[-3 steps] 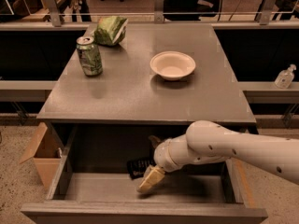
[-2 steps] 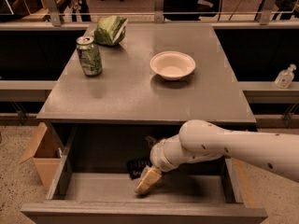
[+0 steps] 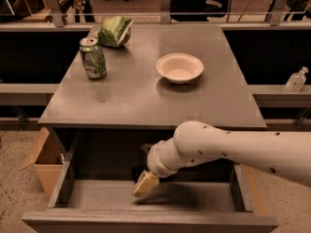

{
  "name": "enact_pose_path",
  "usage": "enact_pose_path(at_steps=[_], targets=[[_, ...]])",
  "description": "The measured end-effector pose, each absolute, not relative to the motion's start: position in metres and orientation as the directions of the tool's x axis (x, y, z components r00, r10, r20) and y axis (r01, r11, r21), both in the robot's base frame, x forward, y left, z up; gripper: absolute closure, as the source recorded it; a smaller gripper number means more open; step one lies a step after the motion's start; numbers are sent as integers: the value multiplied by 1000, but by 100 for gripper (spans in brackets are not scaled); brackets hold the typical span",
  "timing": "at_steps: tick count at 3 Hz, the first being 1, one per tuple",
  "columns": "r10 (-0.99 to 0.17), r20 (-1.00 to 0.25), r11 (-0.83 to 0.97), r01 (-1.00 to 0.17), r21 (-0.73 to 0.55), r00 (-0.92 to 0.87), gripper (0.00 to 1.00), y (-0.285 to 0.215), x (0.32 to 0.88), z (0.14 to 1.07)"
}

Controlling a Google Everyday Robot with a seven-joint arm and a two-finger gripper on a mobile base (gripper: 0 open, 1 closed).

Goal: Pick rxbar chocolate from top drawer and place on counter

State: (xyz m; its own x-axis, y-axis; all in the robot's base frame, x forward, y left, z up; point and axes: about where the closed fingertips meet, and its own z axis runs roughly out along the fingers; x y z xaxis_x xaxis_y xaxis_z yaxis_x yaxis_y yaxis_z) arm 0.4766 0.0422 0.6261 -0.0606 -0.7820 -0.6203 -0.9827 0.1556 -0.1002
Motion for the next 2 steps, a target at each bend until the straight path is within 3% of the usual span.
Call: enact_pose_path(at_steps=[2], targets=[[-797, -599, 140, -988, -72, -69, 65, 48, 468, 624]])
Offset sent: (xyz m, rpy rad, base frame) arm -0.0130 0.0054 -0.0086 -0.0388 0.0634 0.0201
